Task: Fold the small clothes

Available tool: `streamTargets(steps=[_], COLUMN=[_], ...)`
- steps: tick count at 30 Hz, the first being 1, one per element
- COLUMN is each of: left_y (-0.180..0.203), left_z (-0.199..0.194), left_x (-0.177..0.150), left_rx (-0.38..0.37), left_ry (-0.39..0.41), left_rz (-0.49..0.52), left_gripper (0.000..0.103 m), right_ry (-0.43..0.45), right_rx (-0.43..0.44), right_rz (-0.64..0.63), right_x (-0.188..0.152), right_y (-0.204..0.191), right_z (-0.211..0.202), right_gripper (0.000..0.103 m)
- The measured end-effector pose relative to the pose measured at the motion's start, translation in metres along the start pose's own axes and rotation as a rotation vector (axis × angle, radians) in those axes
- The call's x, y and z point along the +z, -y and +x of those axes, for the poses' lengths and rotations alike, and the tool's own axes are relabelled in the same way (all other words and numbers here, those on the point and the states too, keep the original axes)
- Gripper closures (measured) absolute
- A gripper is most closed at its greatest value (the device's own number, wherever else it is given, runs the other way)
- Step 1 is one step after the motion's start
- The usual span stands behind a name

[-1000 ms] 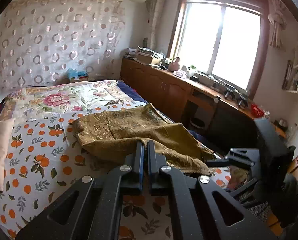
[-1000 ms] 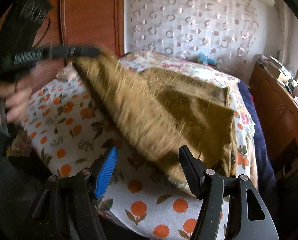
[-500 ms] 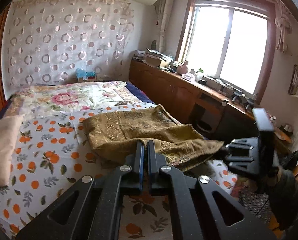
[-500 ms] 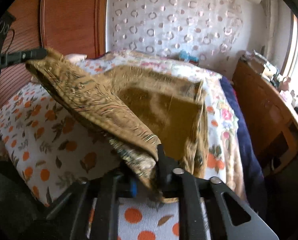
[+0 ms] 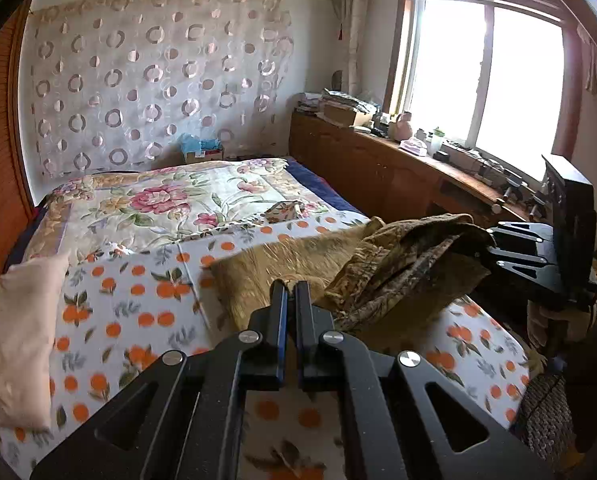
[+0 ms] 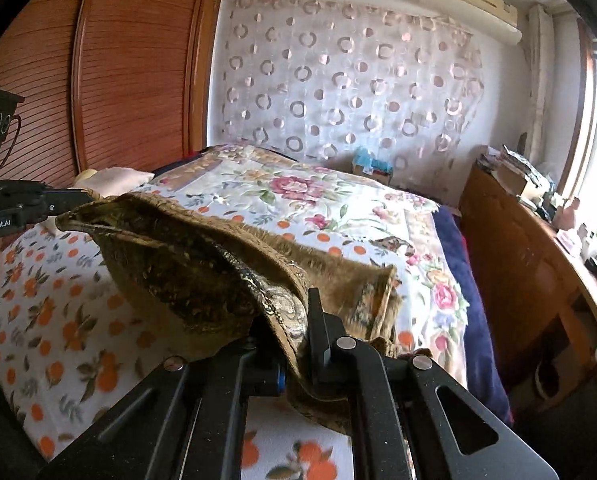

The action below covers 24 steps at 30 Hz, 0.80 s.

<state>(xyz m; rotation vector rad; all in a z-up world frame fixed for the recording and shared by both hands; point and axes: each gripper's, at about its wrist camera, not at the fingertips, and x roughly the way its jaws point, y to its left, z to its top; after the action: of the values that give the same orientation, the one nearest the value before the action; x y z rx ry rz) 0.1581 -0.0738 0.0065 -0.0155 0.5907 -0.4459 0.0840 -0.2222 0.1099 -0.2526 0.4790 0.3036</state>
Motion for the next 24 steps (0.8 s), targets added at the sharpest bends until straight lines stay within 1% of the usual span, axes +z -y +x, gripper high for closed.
streamTargets(steps=[1, 6, 12, 16, 20, 21, 22, 24], left_y=[-0.003, -0.017, -0.032, -0.037, -0.038, -0.038, -0.039, -0.039], left_z=[0.007, 0.049, 0.088, 0.101, 0.109, 0.110, 0.111, 0.110], left_x=[0.005, 0.027, 0.034, 0.035, 0.037, 0.038, 0.038, 0.039], left_rx=[0.004, 0.019, 0.026, 0.022, 0.025, 0.029, 0.031, 0.026], left_ry=[-0.006, -0.042, -0.094, -0.119, -0.138, -0.145, -0.151, -0.151], left_rz=[0.001, 0.012, 0.008, 0.004, 0.022, 0.026, 0.028, 0.029], left_gripper=[0.100, 0.099, 0.099, 0.099, 0.099, 0.099, 0.099, 0.096], right_ry=[-0.003, -0.033, -0.087, -0.108, -0.119, -0.125, -0.128, -0.126], right_rx=[0.003, 0.009, 0.023, 0.037, 0.044, 0.048, 0.040, 0.034], right_rz=[0.000, -0.010, -0.003, 0.003, 0.020, 0.030, 0.038, 0.046], right_x=[0.001, 0.020, 0.029, 0.033, 0.039, 0.039, 0.040, 0.044], right_y=[0.009, 0.026, 0.036, 0.039, 0.040, 0.042, 0.042, 0.042], right_z=[0.009, 0.053, 0.100, 0.117, 0.120, 0.121, 0.121, 0.121], right_gripper=[0.095, 0.095, 0.095, 0.095, 0.095, 0.093, 0.088, 0.085])
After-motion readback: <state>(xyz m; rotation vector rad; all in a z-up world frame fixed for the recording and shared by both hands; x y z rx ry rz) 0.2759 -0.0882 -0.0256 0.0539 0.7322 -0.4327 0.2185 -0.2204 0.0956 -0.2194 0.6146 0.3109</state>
